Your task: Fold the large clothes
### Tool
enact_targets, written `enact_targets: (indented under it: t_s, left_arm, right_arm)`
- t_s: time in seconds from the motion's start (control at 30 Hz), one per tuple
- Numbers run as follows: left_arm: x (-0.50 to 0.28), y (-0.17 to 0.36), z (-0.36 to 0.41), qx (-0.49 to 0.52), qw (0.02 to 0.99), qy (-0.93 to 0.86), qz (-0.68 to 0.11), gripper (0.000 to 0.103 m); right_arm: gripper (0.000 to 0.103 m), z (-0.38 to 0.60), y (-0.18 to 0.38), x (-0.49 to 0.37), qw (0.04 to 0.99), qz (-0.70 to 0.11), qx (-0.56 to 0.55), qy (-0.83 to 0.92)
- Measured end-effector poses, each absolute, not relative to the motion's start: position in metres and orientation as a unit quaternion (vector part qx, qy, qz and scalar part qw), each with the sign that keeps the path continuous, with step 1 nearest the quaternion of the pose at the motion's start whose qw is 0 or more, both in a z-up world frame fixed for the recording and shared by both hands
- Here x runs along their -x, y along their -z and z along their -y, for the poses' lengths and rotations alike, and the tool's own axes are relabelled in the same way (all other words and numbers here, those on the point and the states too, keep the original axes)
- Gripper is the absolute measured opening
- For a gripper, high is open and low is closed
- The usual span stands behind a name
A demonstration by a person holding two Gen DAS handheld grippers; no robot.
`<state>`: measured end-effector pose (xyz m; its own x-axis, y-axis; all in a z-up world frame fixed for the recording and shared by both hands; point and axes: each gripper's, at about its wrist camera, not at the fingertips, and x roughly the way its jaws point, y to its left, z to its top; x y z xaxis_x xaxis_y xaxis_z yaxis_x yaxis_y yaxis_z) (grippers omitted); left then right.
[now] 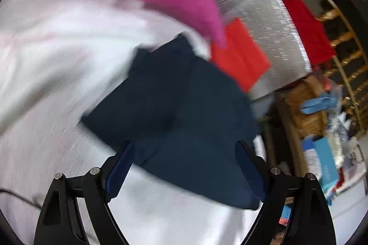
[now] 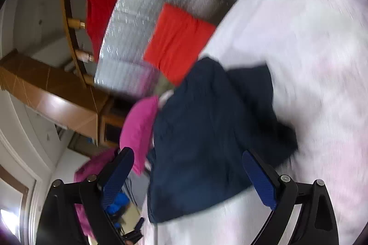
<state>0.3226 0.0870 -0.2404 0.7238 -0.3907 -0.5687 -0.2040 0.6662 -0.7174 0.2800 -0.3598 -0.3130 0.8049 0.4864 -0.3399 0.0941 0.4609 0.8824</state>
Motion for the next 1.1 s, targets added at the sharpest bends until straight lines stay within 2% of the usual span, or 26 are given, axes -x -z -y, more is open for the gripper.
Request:
enact_targets:
  t_s: [0.1, 0.4, 0.67, 0.73, 0.77, 0.8, 0.83, 0.87, 0.93, 1.0, 1.1]
  left_arm:
    - [-0.327, 0.260, -0.093, 0.404, 0.821, 0.004, -0.404, 0.088]
    - [-0.343, 0.281, -0.118, 0.456, 0.790, -0.054, -0.405, 0.088]
    - [-0.367, 0.286, -0.124, 0.464, 0.799, -0.054, -0.380, 0.088]
    - [-0.368, 0.285, -0.124, 0.462, 0.803, -0.050, -0.372, 0.088]
    - [-0.367, 0.283, -0.124, 0.461, 0.806, -0.048, -0.368, 0.085]
    - [-0.366, 0.282, -0.124, 0.460, 0.809, -0.047, -0.362, 0.071]
    - [-0.367, 0.280, -0.124, 0.454, 0.815, -0.046, -0.358, 0.059]
    - [-0.369, 0.277, -0.123, 0.445, 0.822, -0.043, -0.354, 0.054]
    - [-0.367, 0.272, -0.123, 0.430, 0.833, -0.038, -0.346, 0.036]
    - [-0.362, 0.265, -0.124, 0.427, 0.839, -0.033, -0.337, 0.029]
    - [-0.354, 0.257, -0.127, 0.429, 0.841, -0.026, -0.329, 0.024]
  right_arm:
    - [0.097, 0.346, 0.331, -0.271, 0.795, -0.310, -0.508, -0.118]
    - [0.097, 0.341, 0.373, -0.300, 0.764, -0.351, -0.537, -0.062]
    - [0.097, 0.341, 0.378, -0.337, 0.786, -0.335, -0.519, -0.019]
    - [0.094, 0.344, 0.380, -0.343, 0.792, -0.323, -0.517, -0.013]
    - [0.083, 0.345, 0.379, -0.344, 0.797, -0.319, -0.513, -0.009]
    - [0.066, 0.347, 0.380, -0.346, 0.801, -0.318, -0.506, 0.001]
    - [0.060, 0.348, 0.383, -0.347, 0.802, -0.322, -0.503, 0.005]
    - [0.058, 0.350, 0.384, -0.347, 0.802, -0.323, -0.503, 0.005]
    - [0.045, 0.348, 0.377, -0.345, 0.811, -0.323, -0.488, 0.005]
    - [0.039, 0.344, 0.363, -0.341, 0.829, -0.317, -0.461, 0.002]
    - [0.037, 0.345, 0.353, -0.331, 0.831, -0.313, -0.459, -0.006]
